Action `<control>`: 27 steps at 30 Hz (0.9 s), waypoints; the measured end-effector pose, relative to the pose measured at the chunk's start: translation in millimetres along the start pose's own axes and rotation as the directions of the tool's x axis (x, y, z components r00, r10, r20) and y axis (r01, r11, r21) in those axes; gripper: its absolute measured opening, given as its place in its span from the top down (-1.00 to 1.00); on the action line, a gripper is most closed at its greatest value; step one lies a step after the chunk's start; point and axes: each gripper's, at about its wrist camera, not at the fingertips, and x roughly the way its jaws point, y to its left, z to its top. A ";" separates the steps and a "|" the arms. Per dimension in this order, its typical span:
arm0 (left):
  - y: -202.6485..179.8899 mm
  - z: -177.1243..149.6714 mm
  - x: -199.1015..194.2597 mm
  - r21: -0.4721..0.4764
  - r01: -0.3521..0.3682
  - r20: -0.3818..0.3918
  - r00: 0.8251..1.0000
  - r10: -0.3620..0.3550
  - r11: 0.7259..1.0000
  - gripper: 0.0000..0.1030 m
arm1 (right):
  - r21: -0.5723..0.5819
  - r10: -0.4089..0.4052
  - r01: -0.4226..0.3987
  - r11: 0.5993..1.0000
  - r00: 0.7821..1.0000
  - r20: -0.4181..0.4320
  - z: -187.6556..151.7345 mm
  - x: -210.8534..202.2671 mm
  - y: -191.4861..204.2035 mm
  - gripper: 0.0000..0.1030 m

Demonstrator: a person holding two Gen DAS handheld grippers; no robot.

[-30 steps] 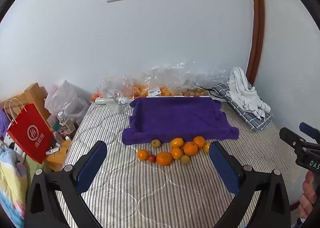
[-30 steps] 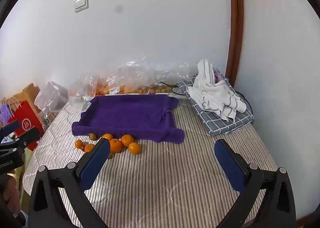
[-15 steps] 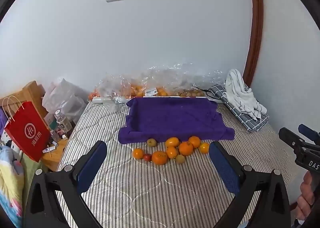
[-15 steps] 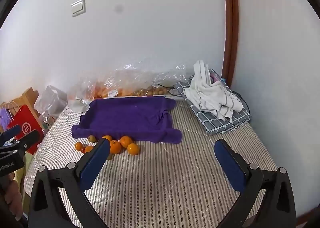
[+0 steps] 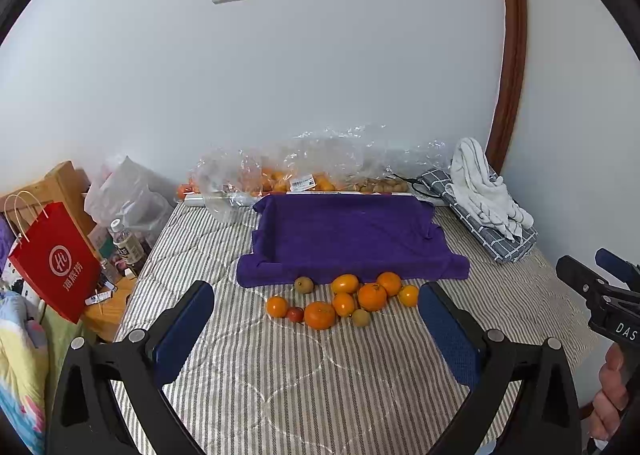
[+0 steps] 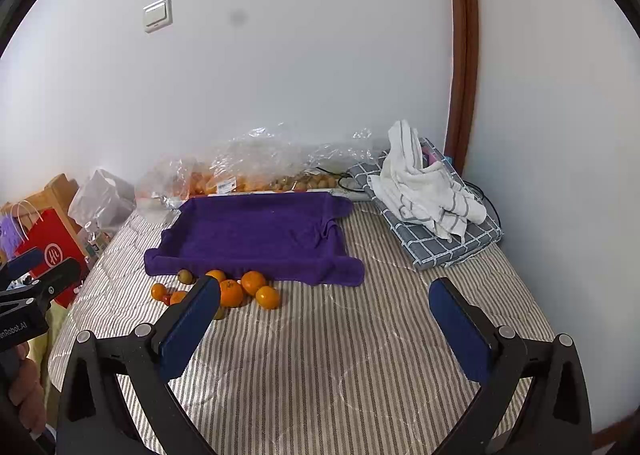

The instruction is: Organize fruits

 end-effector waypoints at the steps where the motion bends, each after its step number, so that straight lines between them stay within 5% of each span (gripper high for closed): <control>1: 0.1 0.5 0.1 0.000 -0.001 0.000 1.000 0.001 1.000 -1.00 | -0.001 0.000 0.000 1.000 1.000 -0.001 0.3 -0.1 0.4 -0.99; 27: 0.2 -0.9 0.0 -0.003 -0.002 0.001 1.000 0.002 1.000 -1.00 | -0.012 0.006 -0.006 1.000 1.000 0.003 -1.3 -0.1 4.6 -0.99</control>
